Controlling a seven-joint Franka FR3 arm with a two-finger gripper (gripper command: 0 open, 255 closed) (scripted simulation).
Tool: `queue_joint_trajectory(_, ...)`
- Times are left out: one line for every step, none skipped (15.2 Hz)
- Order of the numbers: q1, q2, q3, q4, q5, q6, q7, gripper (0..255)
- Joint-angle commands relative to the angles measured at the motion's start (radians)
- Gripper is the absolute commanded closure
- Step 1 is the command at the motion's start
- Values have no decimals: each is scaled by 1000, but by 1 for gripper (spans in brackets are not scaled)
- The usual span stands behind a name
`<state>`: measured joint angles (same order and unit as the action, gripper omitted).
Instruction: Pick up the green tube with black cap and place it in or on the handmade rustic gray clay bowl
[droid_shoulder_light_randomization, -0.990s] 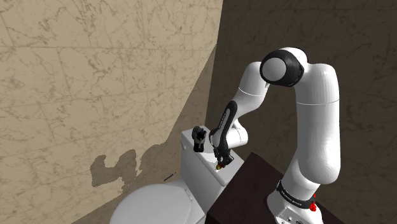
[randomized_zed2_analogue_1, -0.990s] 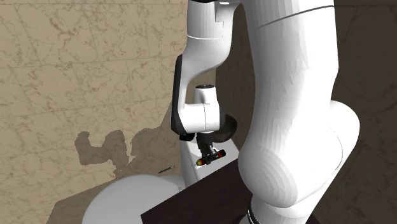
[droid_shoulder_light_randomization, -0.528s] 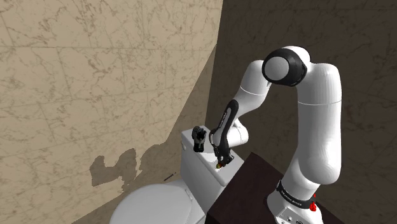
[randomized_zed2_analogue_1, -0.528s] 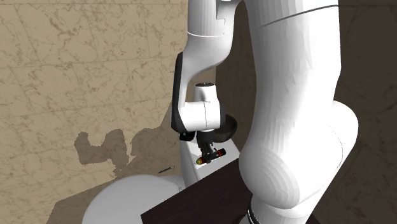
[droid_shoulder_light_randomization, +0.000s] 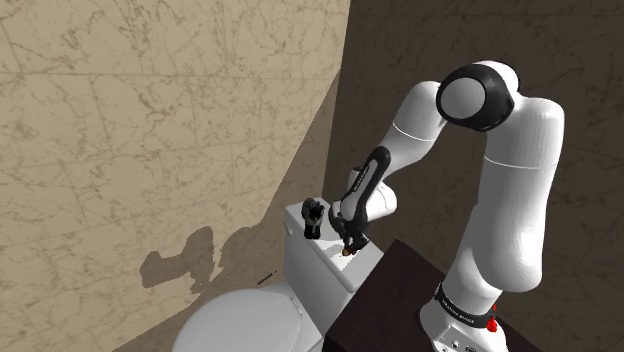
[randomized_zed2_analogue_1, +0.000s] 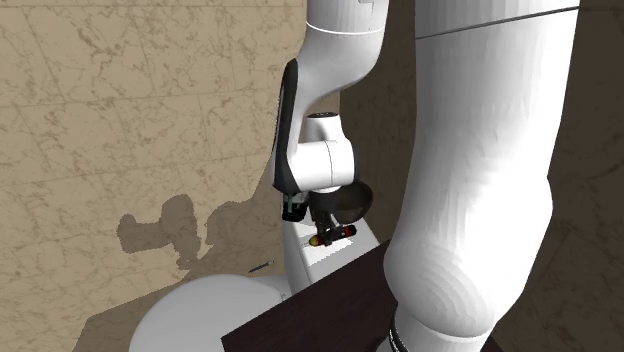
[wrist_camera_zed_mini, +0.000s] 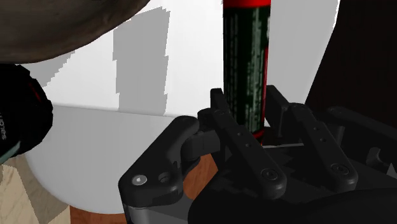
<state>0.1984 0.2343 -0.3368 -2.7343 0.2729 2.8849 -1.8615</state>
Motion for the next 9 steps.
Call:
queue_joint_trajectory(29,-39,-40,-11,-47,-27,35,255)
queue_joint_trajectory(42,-59,-59,-15,-74,-41,54,255)
queue_joint_trajectory(54,-79,-77,-19,-102,-56,74,255)
queue_joint_trajectory(63,-100,-94,-22,-130,-71,95,255)
queue_joint_trajectory(71,-121,-109,-25,-159,-86,115,255)
queue_joint_trajectory(77,-141,-121,-28,-188,-102,135,255)
queue_joint_trajectory(81,-162,-132,-30,-216,-119,155,255)
queue_joint_trajectory(82,-183,-140,-32,-243,-135,174,255)
queue_joint_trajectory(83,-204,-146,-33,-269,-152,192,255)
